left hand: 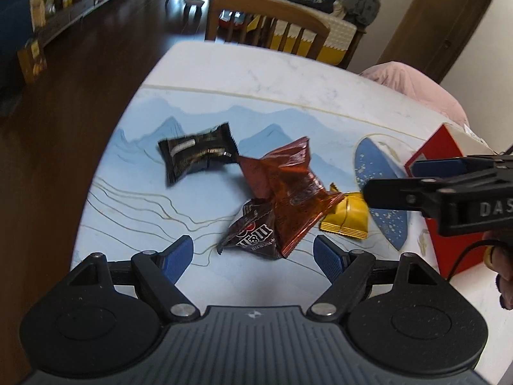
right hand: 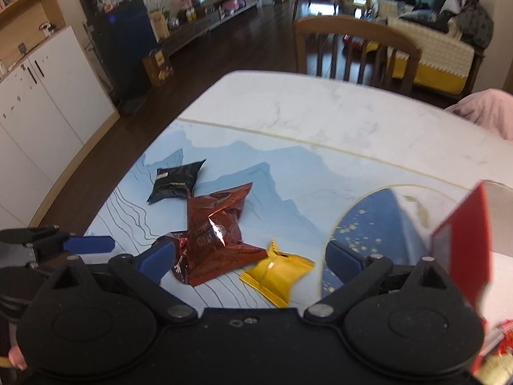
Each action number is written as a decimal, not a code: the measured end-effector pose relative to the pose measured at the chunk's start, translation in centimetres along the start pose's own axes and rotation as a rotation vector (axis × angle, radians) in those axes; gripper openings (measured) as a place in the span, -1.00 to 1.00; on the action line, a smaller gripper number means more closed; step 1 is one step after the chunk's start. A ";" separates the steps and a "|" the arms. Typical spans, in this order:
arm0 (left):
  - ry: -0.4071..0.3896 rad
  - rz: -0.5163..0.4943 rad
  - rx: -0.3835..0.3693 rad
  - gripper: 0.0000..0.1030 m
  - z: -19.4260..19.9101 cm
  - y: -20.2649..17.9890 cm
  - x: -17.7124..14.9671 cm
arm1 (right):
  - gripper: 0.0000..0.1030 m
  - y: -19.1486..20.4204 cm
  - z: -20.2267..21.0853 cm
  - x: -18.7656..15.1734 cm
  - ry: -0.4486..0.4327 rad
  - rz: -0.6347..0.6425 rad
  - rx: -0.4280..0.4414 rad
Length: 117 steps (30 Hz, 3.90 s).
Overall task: Organize snacks
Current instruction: 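Close the right gripper on the red-brown Oreo bag while the left grasps the M&M's packet, then carry the Oreo bag into the box with the right gripper while the left carries the M&M's packet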
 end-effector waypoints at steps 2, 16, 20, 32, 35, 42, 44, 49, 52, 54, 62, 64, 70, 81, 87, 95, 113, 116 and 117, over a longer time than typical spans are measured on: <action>0.014 0.029 0.002 0.58 -0.8 0.3 0.0 | 0.91 0.2 -1.3 0.5 0.023 0.006 0.006; 0.062 0.134 -0.029 0.15 -3.6 1.0 0.4 | 0.72 2.8 -7.7 1.4 0.121 0.070 0.026; 0.074 0.155 -0.026 0.12 -4.2 1.3 0.5 | 0.64 2.9 -8.8 1.2 0.143 0.052 0.031; 0.094 0.169 -0.031 -0.13 -4.9 1.6 0.9 | 0.06 3.1 -9.0 0.8 0.159 0.035 0.070; 0.097 0.164 -0.028 -0.22 -4.9 1.6 0.9 | -0.04 2.9 -8.8 0.8 0.152 0.032 0.068; 0.104 0.168 -0.017 -0.29 -4.5 1.7 0.7 | -0.21 2.6 -7.9 0.6 0.124 0.010 0.054; 0.105 0.183 -0.017 -0.30 -4.2 1.9 0.6 | -0.21 2.6 -7.4 0.5 0.115 0.001 0.057; 0.095 0.219 -0.031 -0.30 -2.9 2.3 0.4 | -0.22 2.2 -5.6 0.8 0.083 -0.026 0.060; 0.091 0.249 -0.042 -0.30 -1.8 2.7 0.2 | -0.22 1.6 -4.1 1.0 0.060 -0.044 0.059; 0.088 0.268 -0.047 -0.30 -1.0 2.9 0.1 | -0.22 1.3 -2.8 1.0 0.039 -0.058 0.061; 0.054 0.279 -0.074 -0.30 2.8 2.2 0.2 | -0.21 -0.5 3.2 0.4 -0.028 -0.110 0.055; 0.045 0.273 -0.083 -0.30 3.6 1.8 0.3 | -0.21 -1.2 4.7 0.1 -0.044 -0.129 0.046; 0.006 0.220 -0.118 -0.29 6.1 -0.8 0.9 | -0.21 -3.2 8.9 -0.9 -0.098 -0.173 0.005; -0.062 0.067 -0.196 -0.29 9.2 -8.5 2.8 | -0.21 -7.9 15.2 -3.3 -0.186 -0.247 -0.095; -0.074 -0.001 -0.243 -0.29 9.4 -13.8 3.8 | -0.21 -11.0 17.4 -4.7 -0.218 -0.284 -0.151; -0.073 -0.093 -0.284 -0.29 8.7 -21.1 4.3 | -0.21 -15.7 19.0 -6.0 -0.234 -0.329 -0.209; 0.035 -0.205 -0.234 -0.29 1.2 -31.9 2.8 | -0.21 -26.9 19.0 -9.4 -0.174 -0.392 -0.290; 0.073 -0.209 -0.217 -0.29 -0.9 -32.9 2.4 | -0.21 -28.5 18.3 -10.1 -0.140 -0.405 -0.282; 0.083 -0.213 -0.206 -0.29 -1.5 -33.1 2.2 | -0.21 -28.9 17.9 -10.3 -0.128 -0.411 -0.280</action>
Point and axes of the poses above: each gripper's, at about its wrist camera, not at the fingertips, and z roughly against the way its jaws point, y to its left, x to its top, the point moved 4 cm from there along -z, roughly the way its jaws point, and after that the axes turned 7 degrees about -y, right-handed, at the moved point
